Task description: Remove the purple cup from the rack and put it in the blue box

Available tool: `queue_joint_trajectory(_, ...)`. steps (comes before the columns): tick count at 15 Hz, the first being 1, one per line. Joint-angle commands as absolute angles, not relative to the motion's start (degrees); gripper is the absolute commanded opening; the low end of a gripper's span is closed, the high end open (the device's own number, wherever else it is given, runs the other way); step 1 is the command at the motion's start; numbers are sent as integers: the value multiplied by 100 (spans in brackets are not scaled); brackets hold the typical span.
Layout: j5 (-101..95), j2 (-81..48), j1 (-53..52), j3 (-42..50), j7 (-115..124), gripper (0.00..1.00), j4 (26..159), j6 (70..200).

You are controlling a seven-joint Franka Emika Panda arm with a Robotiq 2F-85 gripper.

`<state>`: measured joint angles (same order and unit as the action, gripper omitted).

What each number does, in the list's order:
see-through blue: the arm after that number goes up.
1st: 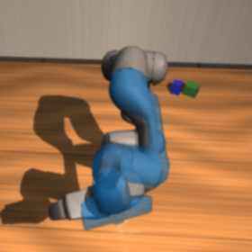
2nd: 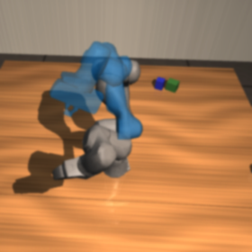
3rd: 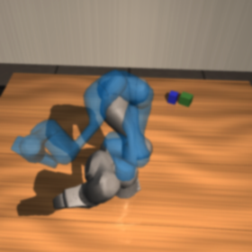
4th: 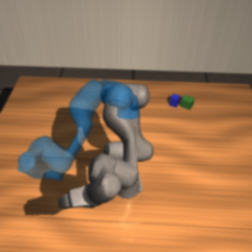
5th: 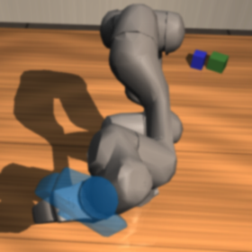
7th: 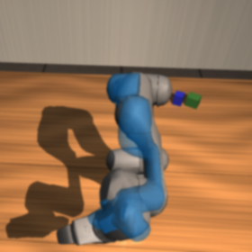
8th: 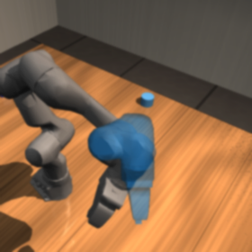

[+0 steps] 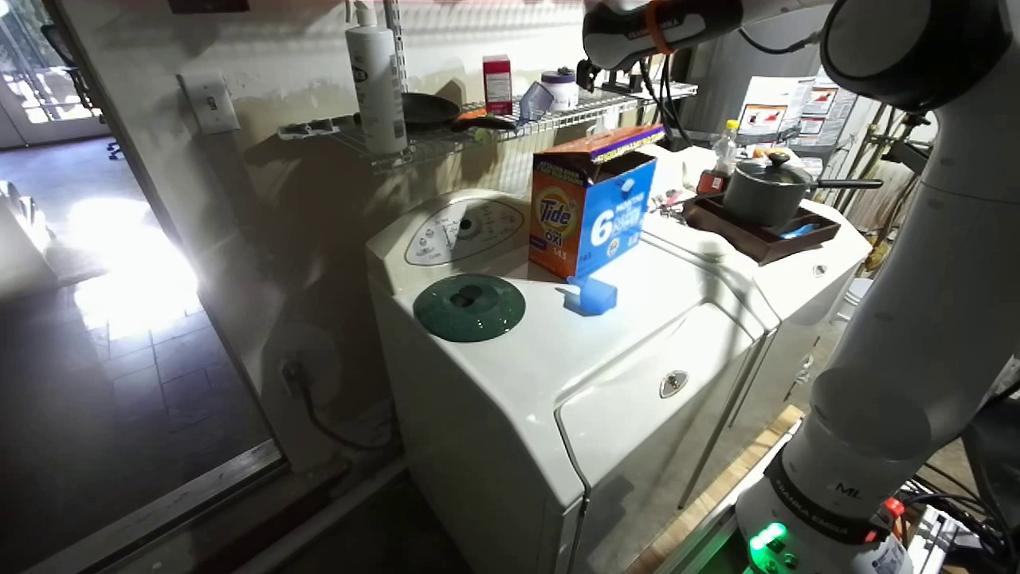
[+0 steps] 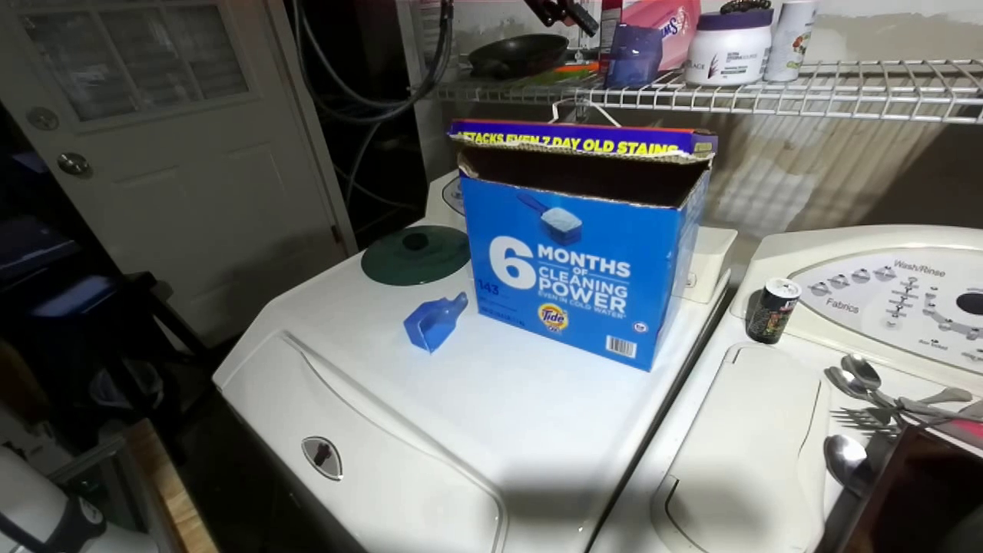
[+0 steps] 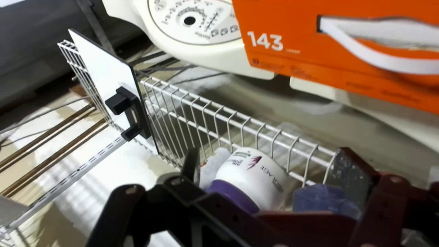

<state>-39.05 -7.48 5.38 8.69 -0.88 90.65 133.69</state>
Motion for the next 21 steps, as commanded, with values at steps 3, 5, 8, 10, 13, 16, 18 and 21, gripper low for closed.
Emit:
queue_joint_trajectory(3,-4034,-1390,498,1031,1721,100,8511,13961)
queue_joint_trajectory(5,-4143,-1588,448,1059,2382,100,8341,14153)
queue_joint_trajectory(8,-4236,-1858,410,1058,2896,100,8080,14544)
queue_joint_trajectory(10,-4156,-2045,389,1042,3060,100,7894,14639)
queue_joint_trajectory(13,-3956,-2284,385,953,3032,100,7706,14569)
queue_joint_trajectory(16,-3873,-2445,391,873,2924,100,7581,14525)
queue_joint_trajectory(18,-3869,-2530,396,835,2891,100,7501,14532)
queue_joint_trajectory(21,-3946,-2628,377,847,2887,66,7384,14535)
